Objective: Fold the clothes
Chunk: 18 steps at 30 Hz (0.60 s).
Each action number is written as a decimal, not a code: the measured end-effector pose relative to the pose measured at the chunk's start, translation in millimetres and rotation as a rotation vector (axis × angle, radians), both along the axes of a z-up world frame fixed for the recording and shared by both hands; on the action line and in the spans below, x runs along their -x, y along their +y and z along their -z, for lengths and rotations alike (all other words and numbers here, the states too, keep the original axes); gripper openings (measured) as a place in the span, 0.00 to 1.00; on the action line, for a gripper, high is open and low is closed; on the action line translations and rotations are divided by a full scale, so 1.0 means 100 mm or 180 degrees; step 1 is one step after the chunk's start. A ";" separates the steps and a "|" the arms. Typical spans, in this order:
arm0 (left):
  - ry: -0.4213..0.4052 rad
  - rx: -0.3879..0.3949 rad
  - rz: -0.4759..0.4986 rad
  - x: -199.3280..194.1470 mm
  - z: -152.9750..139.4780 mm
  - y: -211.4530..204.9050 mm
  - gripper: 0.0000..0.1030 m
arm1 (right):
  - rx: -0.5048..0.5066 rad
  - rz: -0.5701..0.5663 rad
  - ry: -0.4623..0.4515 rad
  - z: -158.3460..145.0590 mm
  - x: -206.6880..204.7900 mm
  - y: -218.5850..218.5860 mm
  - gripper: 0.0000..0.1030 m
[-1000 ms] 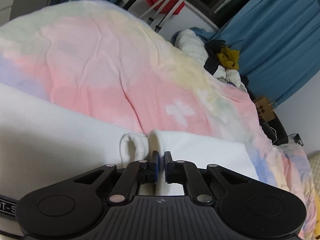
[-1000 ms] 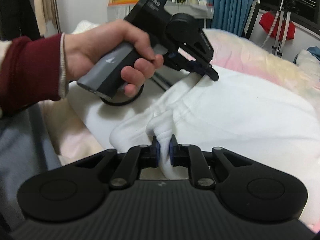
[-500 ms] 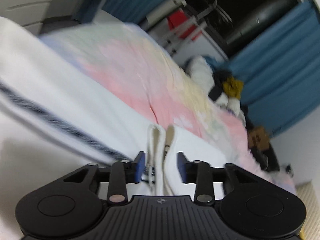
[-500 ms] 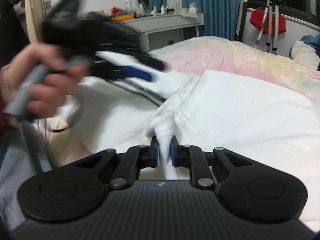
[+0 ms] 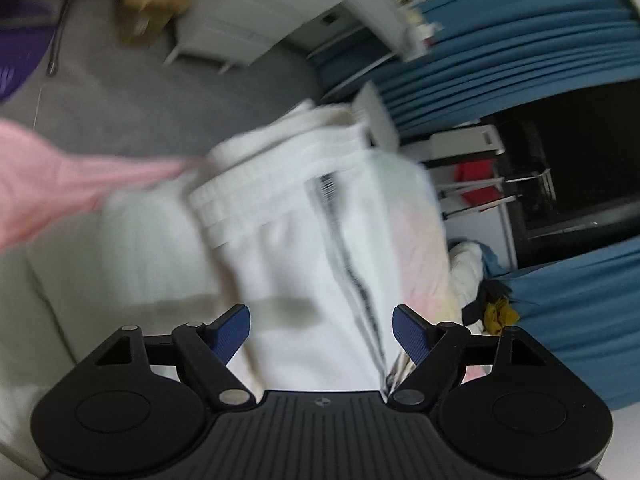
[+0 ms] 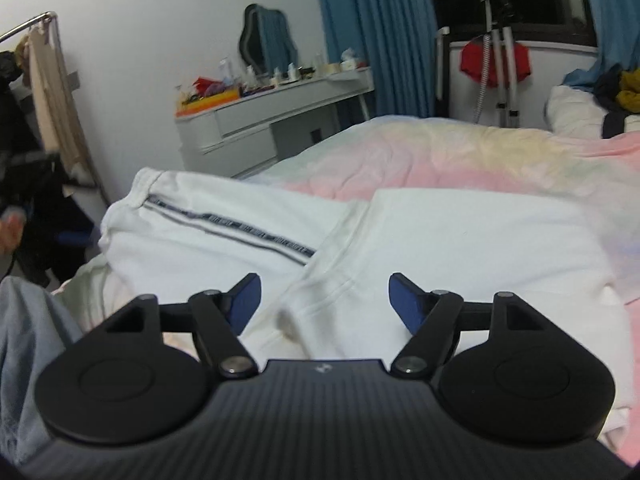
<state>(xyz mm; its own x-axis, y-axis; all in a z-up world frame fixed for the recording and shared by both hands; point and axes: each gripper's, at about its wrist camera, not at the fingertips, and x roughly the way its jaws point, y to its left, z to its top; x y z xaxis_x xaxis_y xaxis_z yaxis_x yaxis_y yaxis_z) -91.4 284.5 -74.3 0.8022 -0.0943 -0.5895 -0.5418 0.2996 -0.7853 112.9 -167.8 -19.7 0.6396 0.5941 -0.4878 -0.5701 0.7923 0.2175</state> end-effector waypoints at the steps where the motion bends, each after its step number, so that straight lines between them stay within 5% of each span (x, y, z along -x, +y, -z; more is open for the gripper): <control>1: 0.0015 0.0049 0.0004 -0.04 0.08 0.03 0.77 | -0.0015 0.0061 -0.0002 0.00 -0.01 -0.03 0.70; 7: 0.0002 0.0328 -0.0156 -0.28 0.44 0.23 0.70 | -0.0076 0.0484 0.0004 -0.01 -0.09 -0.20 0.70; 10: 0.0026 -0.0005 -0.0167 -0.44 0.41 0.27 0.56 | -0.0011 0.0879 0.0072 0.07 -0.26 -0.32 0.70; 14: 0.0147 -0.0444 -0.0070 -0.60 0.30 0.24 0.51 | 0.0114 0.1160 -0.0002 0.15 -0.40 -0.35 0.70; 18: 0.0120 -0.0801 -0.0045 -0.58 0.08 0.09 0.25 | 0.0209 0.1147 0.0142 0.29 -0.51 -0.28 0.70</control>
<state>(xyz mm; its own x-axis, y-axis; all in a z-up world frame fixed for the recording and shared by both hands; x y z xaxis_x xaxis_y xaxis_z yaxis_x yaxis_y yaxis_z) -33.1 293.9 -81.8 0.7794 0.0703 -0.6225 -0.5749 0.4752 -0.6661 163.7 -195.7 -48.5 0.7793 0.3010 -0.5497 -0.2430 0.9536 0.1778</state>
